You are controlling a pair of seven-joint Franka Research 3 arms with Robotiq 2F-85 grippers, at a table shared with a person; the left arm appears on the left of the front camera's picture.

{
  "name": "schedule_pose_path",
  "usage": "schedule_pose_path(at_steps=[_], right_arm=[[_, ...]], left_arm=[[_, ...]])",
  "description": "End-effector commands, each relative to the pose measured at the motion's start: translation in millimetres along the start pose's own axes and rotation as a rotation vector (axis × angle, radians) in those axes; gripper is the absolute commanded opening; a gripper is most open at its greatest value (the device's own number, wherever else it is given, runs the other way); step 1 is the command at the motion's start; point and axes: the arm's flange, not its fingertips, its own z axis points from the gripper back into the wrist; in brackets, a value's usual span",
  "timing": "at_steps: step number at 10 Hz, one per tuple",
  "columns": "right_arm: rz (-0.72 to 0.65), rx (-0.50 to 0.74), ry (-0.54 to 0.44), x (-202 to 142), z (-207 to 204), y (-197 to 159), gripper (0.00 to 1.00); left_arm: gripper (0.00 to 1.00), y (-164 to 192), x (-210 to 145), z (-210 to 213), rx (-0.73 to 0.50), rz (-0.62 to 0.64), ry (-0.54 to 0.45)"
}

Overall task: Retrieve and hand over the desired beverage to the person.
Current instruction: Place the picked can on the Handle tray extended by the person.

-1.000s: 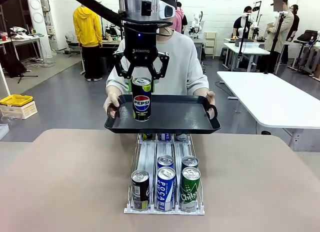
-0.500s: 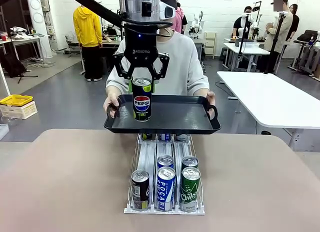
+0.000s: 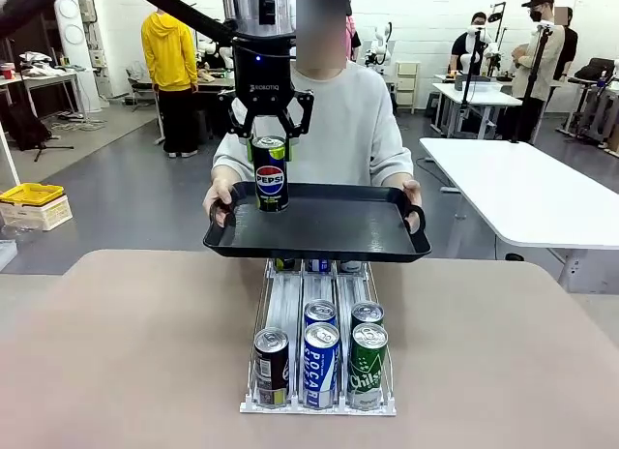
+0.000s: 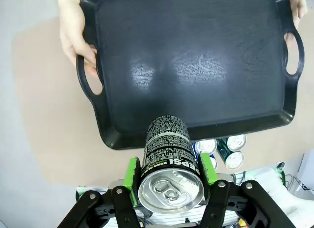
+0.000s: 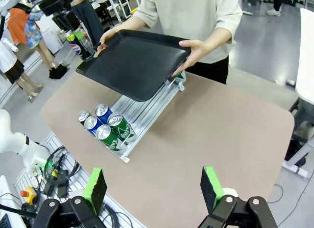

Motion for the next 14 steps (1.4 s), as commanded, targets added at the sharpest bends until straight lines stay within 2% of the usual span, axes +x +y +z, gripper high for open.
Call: schedule_pose_path(at_steps=[1,4,7,9,14], right_arm=[[0.005,0.019,-0.002,1,-1,-1,1.00],[0.005,0.019,-0.002,1,-1,-1,1.00],[0.005,0.019,-0.002,1,-1,-1,1.00],[0.005,0.019,-0.002,1,-1,-1,1.00],[0.005,0.019,-0.002,1,-1,-1,1.00]], left_arm=[[0.59,-4,33,9,-0.030,-0.011,0.042],[0.59,-1,72,-12,-0.013,0.005,0.091],[0.59,-5,87,-33,0.019,0.012,0.106],[0.59,-8,85,-48,0.006,0.010,0.120],[0.59,-13,84,-74,0.067,-0.015,0.126]])
